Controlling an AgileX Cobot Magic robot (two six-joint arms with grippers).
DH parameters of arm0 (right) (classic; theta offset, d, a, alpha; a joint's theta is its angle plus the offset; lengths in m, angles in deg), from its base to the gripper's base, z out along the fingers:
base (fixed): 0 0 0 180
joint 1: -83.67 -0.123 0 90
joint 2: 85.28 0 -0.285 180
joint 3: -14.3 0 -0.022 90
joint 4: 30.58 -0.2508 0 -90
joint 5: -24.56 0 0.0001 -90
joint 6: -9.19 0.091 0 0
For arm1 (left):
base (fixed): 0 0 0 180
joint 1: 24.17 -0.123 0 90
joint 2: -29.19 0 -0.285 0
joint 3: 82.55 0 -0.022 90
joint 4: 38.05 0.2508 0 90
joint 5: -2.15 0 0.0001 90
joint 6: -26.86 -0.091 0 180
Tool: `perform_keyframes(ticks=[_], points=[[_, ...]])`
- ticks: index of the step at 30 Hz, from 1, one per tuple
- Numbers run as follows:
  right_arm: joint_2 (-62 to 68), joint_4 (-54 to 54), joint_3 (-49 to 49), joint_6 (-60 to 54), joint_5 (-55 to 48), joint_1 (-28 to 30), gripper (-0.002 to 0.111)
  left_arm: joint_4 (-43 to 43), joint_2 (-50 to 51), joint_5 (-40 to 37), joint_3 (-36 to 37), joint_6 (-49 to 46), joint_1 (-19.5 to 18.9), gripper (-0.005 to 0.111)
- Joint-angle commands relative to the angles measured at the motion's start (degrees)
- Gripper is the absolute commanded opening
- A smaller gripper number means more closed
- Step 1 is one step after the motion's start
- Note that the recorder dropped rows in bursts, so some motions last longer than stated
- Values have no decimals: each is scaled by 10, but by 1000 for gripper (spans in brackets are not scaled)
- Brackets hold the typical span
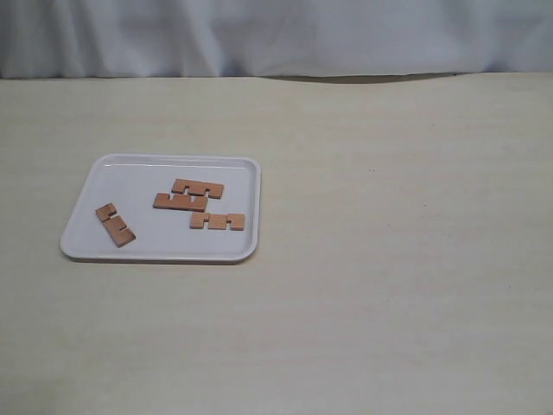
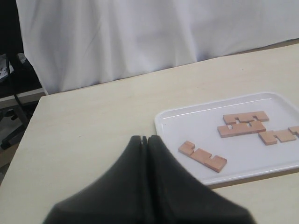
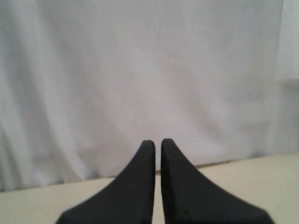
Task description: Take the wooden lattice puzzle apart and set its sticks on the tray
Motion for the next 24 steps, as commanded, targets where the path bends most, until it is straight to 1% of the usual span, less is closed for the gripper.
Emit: perform_keyframes(ticks=[1,2,3,4,13,21,24], points=[[-2,-6,-98,3,40,-1,4,-1,-1,5,2,-3,-6,0],[-2,-6,-122,3,49,-1,4,-1,-1,5,2,-3,-6,0],[-2,-6,-122,3,52,-1,4,-1,-1,5,2,-3,-6,0],[-2,-1,-122,-1,-3,-1,4,-1,-1,5,2,-3,-6,0],[-2,-9,-122,-2,-10,-1,4,-1,-1,5,2,-3,-6,0],[-2,-2,-122,-2,-103,-1,4,-1,-1,5,2,-3,-6,0],[-2,-17,-122,-2,-101,-1,4,-1,-1,5,2,-3,-6,0]])
